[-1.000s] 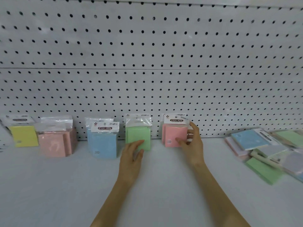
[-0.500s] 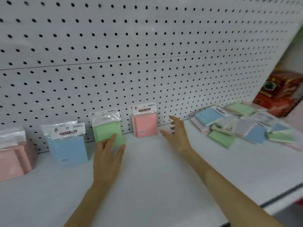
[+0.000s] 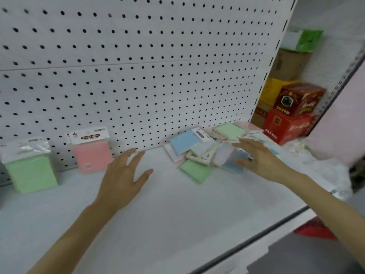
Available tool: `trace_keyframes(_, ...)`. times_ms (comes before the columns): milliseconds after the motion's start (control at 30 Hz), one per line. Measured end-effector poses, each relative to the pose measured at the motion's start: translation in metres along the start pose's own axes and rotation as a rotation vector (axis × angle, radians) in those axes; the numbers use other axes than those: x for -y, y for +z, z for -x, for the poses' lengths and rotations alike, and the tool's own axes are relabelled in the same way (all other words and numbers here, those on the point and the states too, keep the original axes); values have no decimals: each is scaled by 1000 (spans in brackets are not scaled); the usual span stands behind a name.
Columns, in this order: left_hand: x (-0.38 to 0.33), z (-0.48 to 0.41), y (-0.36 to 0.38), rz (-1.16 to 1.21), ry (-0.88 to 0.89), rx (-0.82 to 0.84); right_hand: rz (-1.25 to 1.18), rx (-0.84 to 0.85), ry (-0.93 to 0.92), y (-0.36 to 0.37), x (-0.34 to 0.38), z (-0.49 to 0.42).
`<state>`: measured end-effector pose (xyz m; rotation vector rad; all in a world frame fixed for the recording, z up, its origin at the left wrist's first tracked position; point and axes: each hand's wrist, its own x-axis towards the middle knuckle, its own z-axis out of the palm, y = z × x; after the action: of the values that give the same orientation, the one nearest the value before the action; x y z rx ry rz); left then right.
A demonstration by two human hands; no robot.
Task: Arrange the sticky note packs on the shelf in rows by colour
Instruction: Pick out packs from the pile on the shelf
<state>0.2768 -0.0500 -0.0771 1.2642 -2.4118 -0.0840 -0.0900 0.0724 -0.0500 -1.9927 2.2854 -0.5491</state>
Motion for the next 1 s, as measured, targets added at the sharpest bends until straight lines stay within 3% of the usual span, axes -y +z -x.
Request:
trace_keyframes(267, -149, -46, 66, 246, 142, 31, -3, 152, -34, -23, -101, 1)
trace_keyframes(433, -178, -54, 93, 90, 200, 36, -61, 259, -25, -12, -122, 13)
trace_keyframes(700, -192, -18, 101, 186, 243, 83, -99, 226, -148, -5, -136, 42)
trace_keyframes(833, -198, 10, 95, 261, 222, 133, -236, 147, -218, -14, -129, 68)
trace_keyframes(1000, -203, 3, 84, 333, 71, 61, -429, -30, -66, -14, -131, 66)
